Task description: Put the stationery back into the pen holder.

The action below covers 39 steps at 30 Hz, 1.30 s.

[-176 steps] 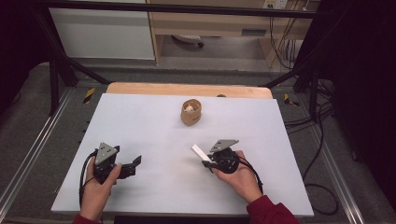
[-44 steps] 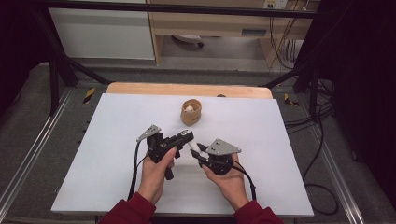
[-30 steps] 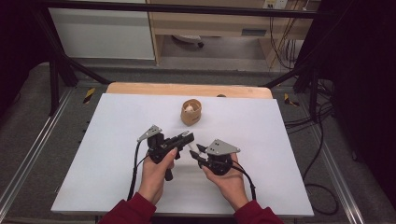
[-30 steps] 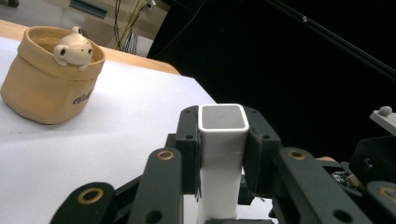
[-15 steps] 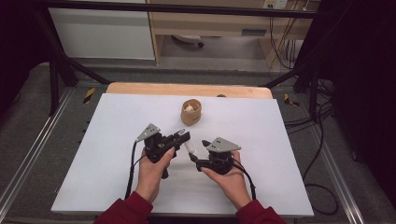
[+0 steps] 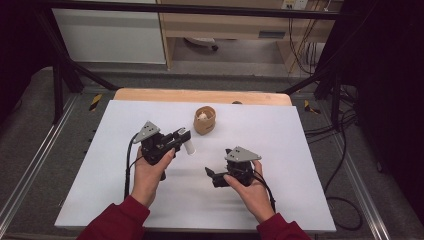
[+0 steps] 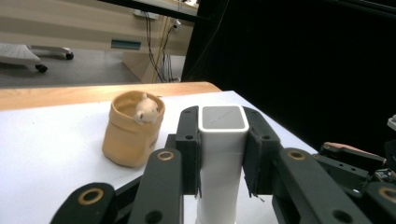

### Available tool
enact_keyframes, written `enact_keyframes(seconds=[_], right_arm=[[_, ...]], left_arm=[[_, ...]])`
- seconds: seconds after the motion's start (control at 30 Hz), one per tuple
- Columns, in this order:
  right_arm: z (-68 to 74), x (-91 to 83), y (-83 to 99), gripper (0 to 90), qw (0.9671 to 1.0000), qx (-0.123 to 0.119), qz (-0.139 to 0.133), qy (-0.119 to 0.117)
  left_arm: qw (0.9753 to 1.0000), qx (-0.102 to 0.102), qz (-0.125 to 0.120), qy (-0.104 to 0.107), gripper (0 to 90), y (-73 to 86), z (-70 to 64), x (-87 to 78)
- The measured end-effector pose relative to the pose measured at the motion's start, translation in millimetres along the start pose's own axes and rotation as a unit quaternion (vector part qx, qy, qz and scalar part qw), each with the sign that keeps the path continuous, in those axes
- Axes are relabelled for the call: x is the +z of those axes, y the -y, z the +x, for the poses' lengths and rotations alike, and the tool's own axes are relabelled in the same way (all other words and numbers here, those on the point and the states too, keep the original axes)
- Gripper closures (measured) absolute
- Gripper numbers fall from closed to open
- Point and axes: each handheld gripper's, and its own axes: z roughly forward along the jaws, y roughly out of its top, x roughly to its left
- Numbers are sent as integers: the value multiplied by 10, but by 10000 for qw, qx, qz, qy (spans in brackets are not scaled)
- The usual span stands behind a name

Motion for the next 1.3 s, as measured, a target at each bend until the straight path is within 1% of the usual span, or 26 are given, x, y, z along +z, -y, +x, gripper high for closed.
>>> enact_keyframes(seconds=[0.07, 0.1, 0.23, 0.27, 0.33, 0.37, 0.4, 0.53, 0.57, 0.6, 0.67, 0.77, 0.87, 0.9, 0.97, 1.1, 1.13, 1.17, 1.3], right_arm=[[-24, -32, 3, 58, 10000, 31, -14, -22], [-36, -50, 9, 59, 10000, 11, -43, 12], [-111, -107, 62, 60, 9990, -100, -304, 310], [-139, -115, 75, 61, 9987, -73, -305, 393], [-197, -143, 93, 66, 9985, 26, -281, 462], [-224, -164, 95, 65, 9983, 42, -289, 500], [-251, -194, 90, 65, 9979, 120, -321, 546], [-329, -307, 59, 54, 9967, 337, -387, 624], [-354, -345, 58, 45, 9966, 421, -424, 575], [-372, -372, 63, 40, 9967, 426, -436, 541], [-392, -429, 85, 40, 9964, 456, -434, 568], [-423, -515, 151, 38, 9958, 549, -447, 573], [-441, -606, 243, 38, 9947, 684, -441, 625], [-445, -633, 264, 38, 9945, 711, -435, 637], [-456, -711, 314, 37, 9937, 761, -460, 687], [-483, -848, 424, 35, 9919, 893, -492, 754], [-488, -872, 448, 35, 9916, 921, -482, 765], [-494, -889, 466, 36, 9914, 933, -477, 782], [-527, -929, 547, 33, 9908, 1005, -439, 796]], left_arm=[[10000, 43, -12, 2, 709, -40, 17, 3], [10000, 28, -41, 11, 708, -70, 26, 7], [9999, 129, -73, 6, 708, -163, 52, 26], [9998, 164, -67, 15, 709, -184, 56, 35], [9997, 239, -92, -3, 709, -225, 59, 48], [9996, 247, -118, -12, 708, -249, 61, 55], [9996, 257, -130, -21, 709, -262, 61, 58], [9995, 274, -129, -76, 709, -330, 75, 84], [9995, 270, -124, -82, 709, -343, 81, 92], [9995, 263, -117, -87, 709, -352, 88, 98], [9996, 262, -101, -103, 709, -380, 112, 117], [9995, 283, -103, -116, 708, -422, 142, 158], [9992, 363, -85, -152, 709, -465, 167, 215], [9989, 416, -93, -172, 709, -487, 182, 237], [9987, 459, -75, -195, 708, -520, 198, 270], [9987, 458, -84, -205, 708, -591, 219, 314], [9984, 509, -103, -233, 708, -607, 227, 318], [9986, 479, -86, -219, 709, -626, 227, 330], [9983, 526, -83, -251, 709, -682, 246, 372]])
